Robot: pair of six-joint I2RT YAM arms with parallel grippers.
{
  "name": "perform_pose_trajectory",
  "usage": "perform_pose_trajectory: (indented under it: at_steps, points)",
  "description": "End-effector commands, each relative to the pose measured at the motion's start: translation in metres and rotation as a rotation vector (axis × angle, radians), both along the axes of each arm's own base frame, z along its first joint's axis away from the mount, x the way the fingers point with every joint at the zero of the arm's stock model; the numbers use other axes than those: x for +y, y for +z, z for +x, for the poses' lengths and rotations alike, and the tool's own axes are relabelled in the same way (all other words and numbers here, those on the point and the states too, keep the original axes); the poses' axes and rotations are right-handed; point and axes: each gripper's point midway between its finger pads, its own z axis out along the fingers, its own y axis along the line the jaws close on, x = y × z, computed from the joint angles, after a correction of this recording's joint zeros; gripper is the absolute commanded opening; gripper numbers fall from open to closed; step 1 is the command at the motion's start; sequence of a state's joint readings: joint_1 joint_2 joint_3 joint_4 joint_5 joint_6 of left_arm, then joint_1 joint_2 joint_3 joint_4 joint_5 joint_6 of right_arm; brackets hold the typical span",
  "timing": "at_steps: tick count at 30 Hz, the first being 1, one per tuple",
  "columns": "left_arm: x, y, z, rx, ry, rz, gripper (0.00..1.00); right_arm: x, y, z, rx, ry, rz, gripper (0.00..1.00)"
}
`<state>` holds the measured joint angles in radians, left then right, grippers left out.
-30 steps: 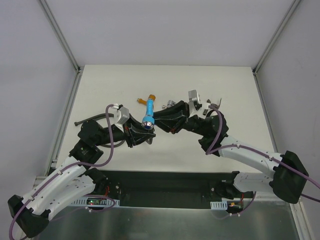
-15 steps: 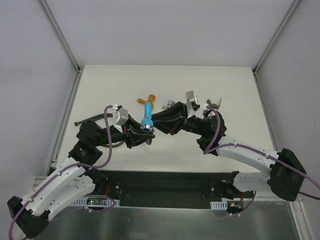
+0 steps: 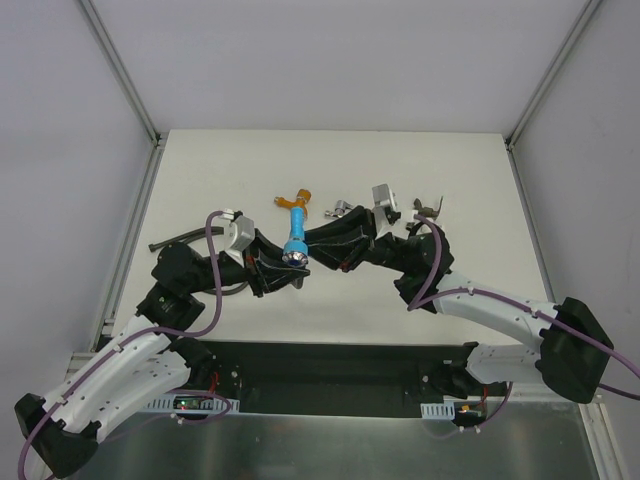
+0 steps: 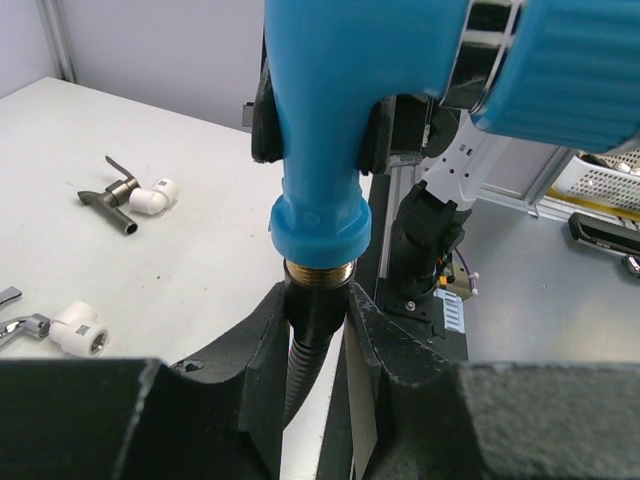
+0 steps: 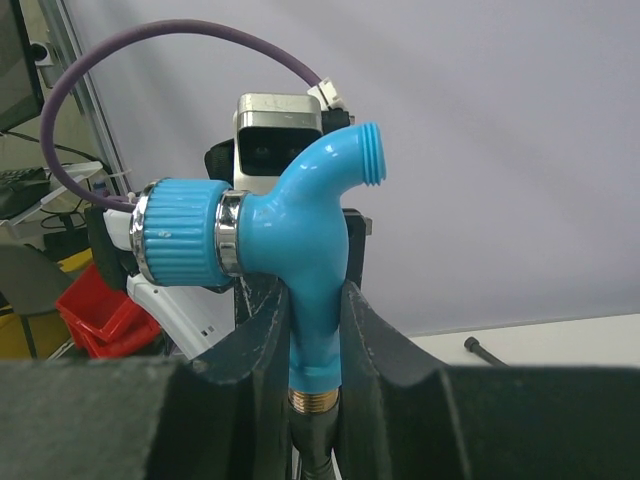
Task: Install the water faucets
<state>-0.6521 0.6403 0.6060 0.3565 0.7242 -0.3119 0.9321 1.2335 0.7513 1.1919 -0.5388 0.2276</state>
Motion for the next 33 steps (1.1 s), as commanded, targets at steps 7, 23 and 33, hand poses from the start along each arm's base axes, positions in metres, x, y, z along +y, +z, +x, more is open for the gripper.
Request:
perform_pose_trajectory:
  at_steps: [7,23,33]
  points:
    - [0.006,0.025,-0.004,-0.070,-0.002,-0.077,0.00,-0.015,0.029,-0.020,-0.102,0.027,0.097,0.02]
    - [0.008,0.026,0.000,-0.067,0.020,-0.094,0.00,-0.006,0.013,-0.017,-0.113,-0.004,0.045,0.02]
    - [0.016,0.028,0.007,-0.107,0.093,-0.105,0.00,0.001,0.000,-0.011,-0.099,-0.072,-0.002,0.02]
